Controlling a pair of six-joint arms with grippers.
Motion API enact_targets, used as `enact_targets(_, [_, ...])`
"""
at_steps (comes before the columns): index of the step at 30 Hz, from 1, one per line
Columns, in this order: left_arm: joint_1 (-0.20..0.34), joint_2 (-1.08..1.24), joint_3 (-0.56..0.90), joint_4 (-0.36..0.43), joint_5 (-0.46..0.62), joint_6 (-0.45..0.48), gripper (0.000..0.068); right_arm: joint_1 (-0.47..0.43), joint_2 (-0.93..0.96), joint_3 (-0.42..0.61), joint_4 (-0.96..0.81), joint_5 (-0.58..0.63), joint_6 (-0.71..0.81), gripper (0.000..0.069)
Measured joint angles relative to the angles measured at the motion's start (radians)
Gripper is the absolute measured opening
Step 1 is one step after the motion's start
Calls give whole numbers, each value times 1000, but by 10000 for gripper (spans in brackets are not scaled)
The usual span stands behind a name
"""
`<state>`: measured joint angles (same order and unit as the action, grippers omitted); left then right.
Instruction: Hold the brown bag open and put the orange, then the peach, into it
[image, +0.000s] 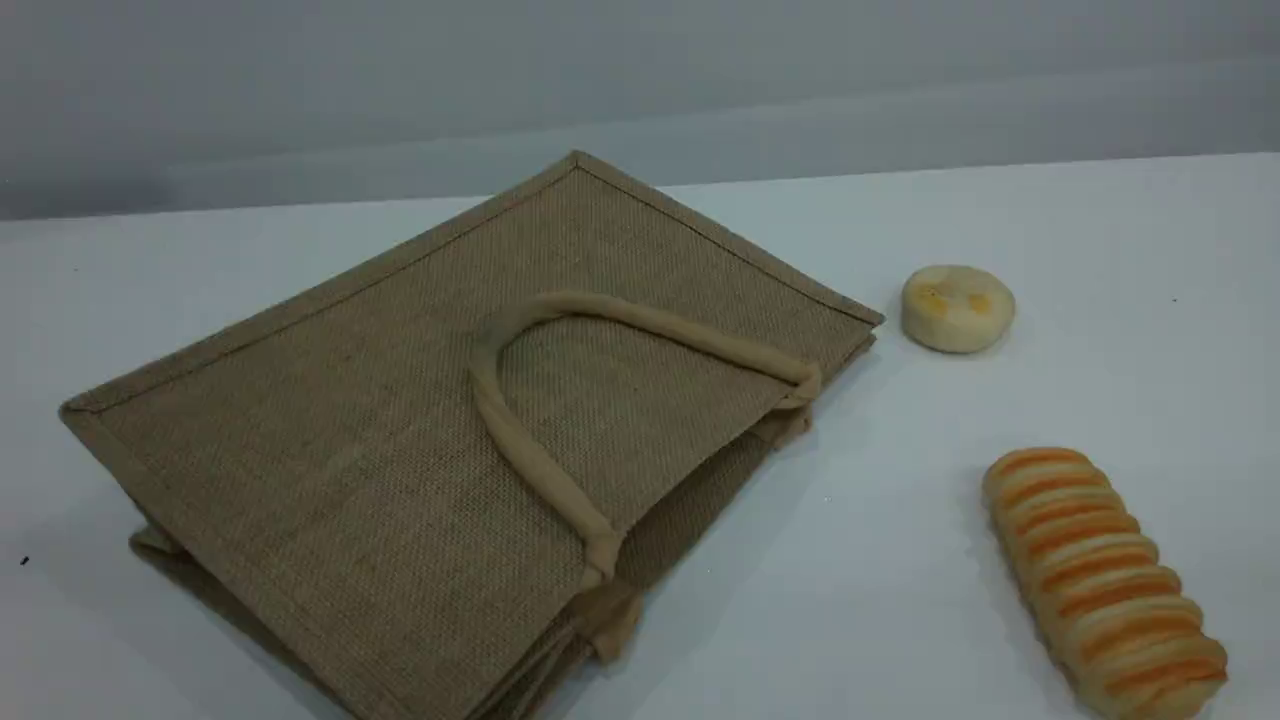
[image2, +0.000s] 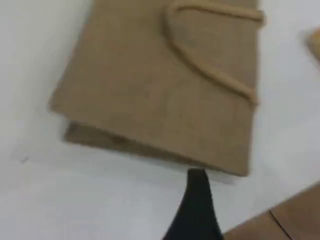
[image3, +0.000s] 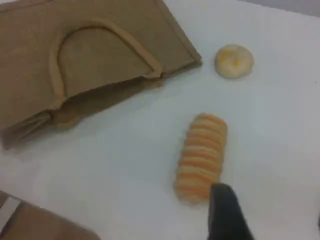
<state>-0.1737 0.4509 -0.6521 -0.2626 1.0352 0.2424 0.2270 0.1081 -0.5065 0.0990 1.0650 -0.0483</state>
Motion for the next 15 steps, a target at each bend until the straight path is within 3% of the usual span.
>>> enact_targets(6, [0,-226,56,130,-1,-152,535,0,0,0,-23,2,31,340])
enact_targets(9, [0,-300,79,139,0,-160,535,0,0,0,-55,2,75,357])
enact_targets(15, [0,-316,106,140,11,-160,533,0,0,0,-58,2,82,461])
